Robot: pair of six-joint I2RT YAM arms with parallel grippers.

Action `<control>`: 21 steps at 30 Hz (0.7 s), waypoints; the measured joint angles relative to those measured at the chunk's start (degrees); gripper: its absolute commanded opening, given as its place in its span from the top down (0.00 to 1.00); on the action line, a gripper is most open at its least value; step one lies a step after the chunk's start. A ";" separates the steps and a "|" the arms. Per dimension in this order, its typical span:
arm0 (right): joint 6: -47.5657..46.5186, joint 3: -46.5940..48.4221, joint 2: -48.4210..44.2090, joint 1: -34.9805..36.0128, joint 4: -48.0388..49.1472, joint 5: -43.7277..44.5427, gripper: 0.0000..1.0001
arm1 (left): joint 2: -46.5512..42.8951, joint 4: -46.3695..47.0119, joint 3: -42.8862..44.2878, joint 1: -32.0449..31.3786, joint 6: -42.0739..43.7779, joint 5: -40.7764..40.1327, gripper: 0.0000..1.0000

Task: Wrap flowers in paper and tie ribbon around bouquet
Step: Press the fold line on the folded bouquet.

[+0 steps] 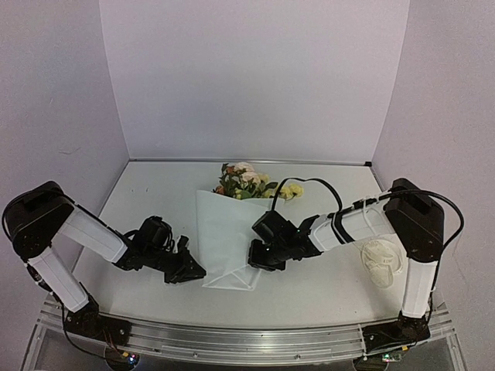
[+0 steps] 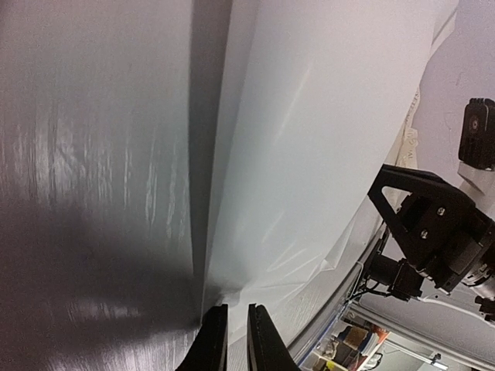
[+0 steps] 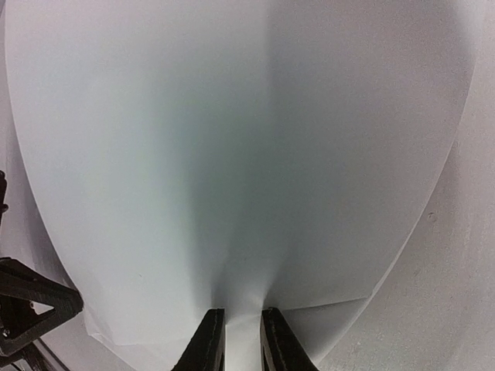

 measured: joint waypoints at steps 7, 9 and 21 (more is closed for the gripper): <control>-0.29 0.02 0.02 -0.03 0.00 -0.07 0.81 | 2.42 1.18 2.51 1.85 -1.14 1.03 0.87; -0.30 0.03 0.03 -0.03 -0.02 -0.09 0.81 | 2.49 0.95 3.45 2.21 -1.18 0.88 0.87; -0.50 0.07 0.04 -0.03 0.00 -0.22 0.81 | 9.60 2.10 9.24 6.56 -3.81 2.18 0.89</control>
